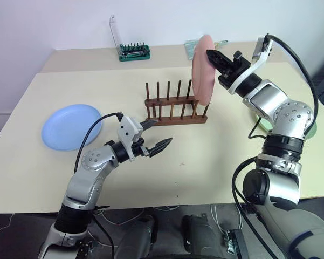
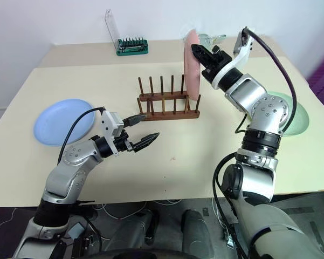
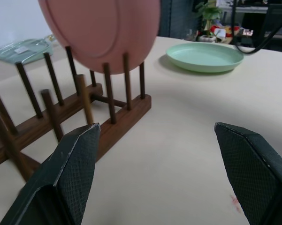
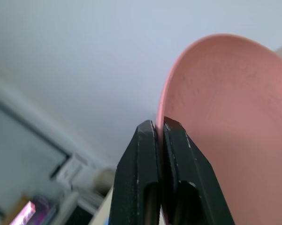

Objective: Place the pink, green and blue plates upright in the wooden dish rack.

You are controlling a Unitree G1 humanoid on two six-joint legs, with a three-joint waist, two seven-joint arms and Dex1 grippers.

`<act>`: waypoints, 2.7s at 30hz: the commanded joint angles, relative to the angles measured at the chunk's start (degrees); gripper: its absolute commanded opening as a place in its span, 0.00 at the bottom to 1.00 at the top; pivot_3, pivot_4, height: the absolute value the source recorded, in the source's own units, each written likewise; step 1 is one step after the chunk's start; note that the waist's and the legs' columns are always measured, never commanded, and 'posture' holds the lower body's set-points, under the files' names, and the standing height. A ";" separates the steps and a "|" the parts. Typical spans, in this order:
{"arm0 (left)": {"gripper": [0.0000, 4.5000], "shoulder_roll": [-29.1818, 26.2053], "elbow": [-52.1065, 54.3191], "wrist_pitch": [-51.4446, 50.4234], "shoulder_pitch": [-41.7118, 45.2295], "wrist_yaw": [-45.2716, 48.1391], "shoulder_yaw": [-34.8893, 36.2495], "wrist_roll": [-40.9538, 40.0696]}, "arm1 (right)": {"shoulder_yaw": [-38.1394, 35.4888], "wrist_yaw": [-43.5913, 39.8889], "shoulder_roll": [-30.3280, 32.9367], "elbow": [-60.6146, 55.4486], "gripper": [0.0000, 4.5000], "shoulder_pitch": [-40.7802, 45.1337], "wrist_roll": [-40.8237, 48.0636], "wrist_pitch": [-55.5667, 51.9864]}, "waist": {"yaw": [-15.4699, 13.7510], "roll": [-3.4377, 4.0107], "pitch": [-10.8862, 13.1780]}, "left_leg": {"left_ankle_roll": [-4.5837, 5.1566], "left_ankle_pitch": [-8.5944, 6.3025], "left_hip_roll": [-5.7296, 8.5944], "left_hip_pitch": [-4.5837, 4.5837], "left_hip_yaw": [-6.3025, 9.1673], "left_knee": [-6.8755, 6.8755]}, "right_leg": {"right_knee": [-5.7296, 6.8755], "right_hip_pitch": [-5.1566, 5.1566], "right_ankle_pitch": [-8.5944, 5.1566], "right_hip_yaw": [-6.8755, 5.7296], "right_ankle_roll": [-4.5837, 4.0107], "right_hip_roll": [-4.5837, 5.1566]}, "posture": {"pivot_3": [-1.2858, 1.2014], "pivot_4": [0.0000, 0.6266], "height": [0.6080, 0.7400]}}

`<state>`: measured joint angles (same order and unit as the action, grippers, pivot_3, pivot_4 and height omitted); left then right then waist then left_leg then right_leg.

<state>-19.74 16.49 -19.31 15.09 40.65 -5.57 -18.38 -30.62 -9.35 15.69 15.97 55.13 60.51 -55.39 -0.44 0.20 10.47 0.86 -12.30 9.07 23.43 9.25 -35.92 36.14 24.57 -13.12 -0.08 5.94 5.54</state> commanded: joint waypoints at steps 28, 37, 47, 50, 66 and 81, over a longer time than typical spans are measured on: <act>0.89 0.30 1.39 0.54 1.61 2.44 -5.83 -0.77 | 33.61 -25.98 36.31 6.11 0.87 -20.03 -55.24 34.70 | 0.57 0.09 0.04 | 0.00 0.00 -0.05 -0.01 -0.23 -0.03 | -0.03 0.00 -0.01 0.10 0.02 0.00 | 0.52 0.24 1.00; 0.89 -0.14 2.50 0.38 0.66 2.01 -5.91 -0.31 | 36.37 -24.39 33.34 16.81 0.57 -17.82 -63.15 36.36 | -0.29 0.08 0.04 | 0.00 0.00 -0.04 -0.01 -0.24 -0.09 | -0.04 -0.03 -0.01 0.11 0.02 0.00 | 0.52 0.24 1.00; 0.89 -0.24 2.77 0.41 0.14 1.45 -6.26 -0.36 | 34.24 -20.43 32.27 14.00 0.01 -16.11 -66.25 42.88 | -0.15 0.08 0.04 | -0.01 0.00 -0.04 -0.02 -0.23 -0.07 | -0.02 -0.02 -0.01 0.11 0.02 -0.01 | 0.52 0.24 1.00; 0.89 -0.19 2.59 0.62 0.18 1.44 -6.24 -0.34 | 29.24 -16.00 30.18 9.96 0.01 -10.97 -63.26 47.15 | 0.00 0.17 0.10 | -0.02 0.01 -0.04 -0.01 -0.25 -0.07 | -0.03 -0.01 -0.01 0.13 0.02 -0.01 | 0.52 0.24 1.00; 0.89 0.11 3.49 2.32 -1.48 -1.36 -3.71 -0.08 | 10.53 -17.98 6.62 -21.01 0.01 3.09 2.33 6.08 | -0.26 0.06 0.05 | 0.07 -0.06 0.01 0.00 -0.08 0.00 | -0.04 0.02 -0.01 0.18 0.00 -0.01 | 0.52 0.24 1.00; 0.89 -3.16 2.86 4.03 -4.78 -3.31 4.95 -0.97 | 9.61 10.19 -4.49 -12.58 0.01 1.26 10.04 -0.63 | -0.19 0.10 0.05 | 0.02 -0.02 -0.02 0.00 -0.17 0.15 | 0.00 0.16 0.00 0.22 0.00 -0.03 | 0.52 0.24 1.00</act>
<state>-22.54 17.44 -16.46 10.50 37.23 -1.30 -18.70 -19.71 -0.59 11.36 3.66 54.43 68.97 -56.06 -0.63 0.30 10.52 0.88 -12.32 9.05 23.43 9.08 -35.77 36.15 24.73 -13.11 0.14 5.93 5.51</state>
